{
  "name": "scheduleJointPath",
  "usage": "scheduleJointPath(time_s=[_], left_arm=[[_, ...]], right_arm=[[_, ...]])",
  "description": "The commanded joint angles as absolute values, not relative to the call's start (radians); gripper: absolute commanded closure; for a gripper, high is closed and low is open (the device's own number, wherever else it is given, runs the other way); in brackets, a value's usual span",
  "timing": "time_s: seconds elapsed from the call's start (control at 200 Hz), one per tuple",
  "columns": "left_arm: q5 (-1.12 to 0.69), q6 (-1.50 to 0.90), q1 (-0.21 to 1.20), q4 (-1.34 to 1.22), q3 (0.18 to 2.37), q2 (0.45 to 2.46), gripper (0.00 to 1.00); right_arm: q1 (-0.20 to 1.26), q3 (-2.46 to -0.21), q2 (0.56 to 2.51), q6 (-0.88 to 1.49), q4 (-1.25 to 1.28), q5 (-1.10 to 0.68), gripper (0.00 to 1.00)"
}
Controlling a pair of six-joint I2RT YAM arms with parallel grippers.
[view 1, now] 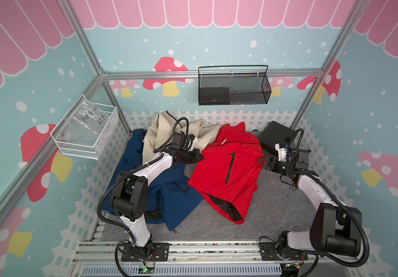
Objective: Unzip the jacket
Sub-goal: Flatten out the jacket at the center of the board.
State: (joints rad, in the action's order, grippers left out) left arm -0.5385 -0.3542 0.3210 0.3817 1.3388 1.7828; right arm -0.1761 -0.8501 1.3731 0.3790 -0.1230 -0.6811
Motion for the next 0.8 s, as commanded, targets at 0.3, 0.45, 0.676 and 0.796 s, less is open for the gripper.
scheduleJointPath(time_s=[0.3, 0.45, 0.676, 0.796], left_arm=[[-0.597, -0.351, 0.311, 0.284, 1.315, 1.843, 0.4], [-0.625, -0.369, 0.329, 0.237, 1.344, 1.914, 0.41], [-0.683, -0.386, 0.347, 0.23, 1.4, 1.962, 0.74], [-0.7, -0.421, 0.346, 0.206, 1.401, 1.889, 0.99]], right_arm=[[-0.176, -0.836, 1.393, 0.353, -0.11, -0.713, 0.27], [-0.176, -0.833, 1.396, 0.344, -0.107, -0.721, 0.27], [-0.177, -0.83, 1.397, 0.337, -0.107, -0.718, 0.27], [-0.176, -0.835, 1.386, 0.332, -0.125, -0.684, 0.27]])
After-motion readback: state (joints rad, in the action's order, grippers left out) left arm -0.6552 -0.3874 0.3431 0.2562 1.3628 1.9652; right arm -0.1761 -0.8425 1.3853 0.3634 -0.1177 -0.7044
